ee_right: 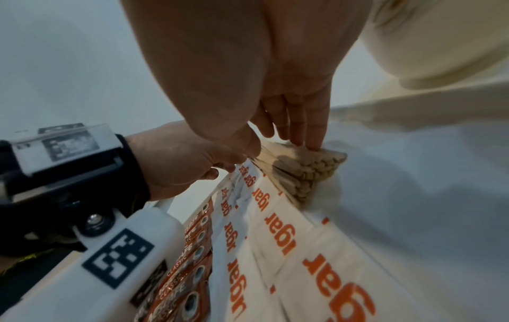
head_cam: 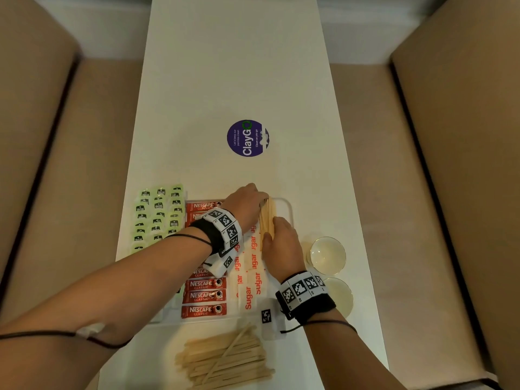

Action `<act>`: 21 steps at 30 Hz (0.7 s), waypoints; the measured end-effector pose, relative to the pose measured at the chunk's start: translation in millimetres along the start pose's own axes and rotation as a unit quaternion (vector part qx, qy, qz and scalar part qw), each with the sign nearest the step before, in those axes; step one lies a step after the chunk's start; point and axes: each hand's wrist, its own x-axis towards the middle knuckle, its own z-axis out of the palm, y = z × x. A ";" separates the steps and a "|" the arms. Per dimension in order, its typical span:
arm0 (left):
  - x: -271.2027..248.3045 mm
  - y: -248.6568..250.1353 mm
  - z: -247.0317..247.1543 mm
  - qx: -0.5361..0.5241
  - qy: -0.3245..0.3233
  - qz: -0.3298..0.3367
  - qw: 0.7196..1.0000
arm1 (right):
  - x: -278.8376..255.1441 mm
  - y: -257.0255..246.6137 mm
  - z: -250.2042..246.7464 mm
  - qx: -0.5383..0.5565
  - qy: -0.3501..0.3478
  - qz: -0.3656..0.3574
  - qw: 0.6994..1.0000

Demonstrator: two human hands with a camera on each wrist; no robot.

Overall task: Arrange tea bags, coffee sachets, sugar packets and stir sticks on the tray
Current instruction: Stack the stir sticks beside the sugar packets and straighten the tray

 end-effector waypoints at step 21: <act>-40.0 -1.2 21.5 -0.009 0.007 -0.042 0.999 | -10.6 5.6 -15.1 0.066 -0.036 -0.016 0.997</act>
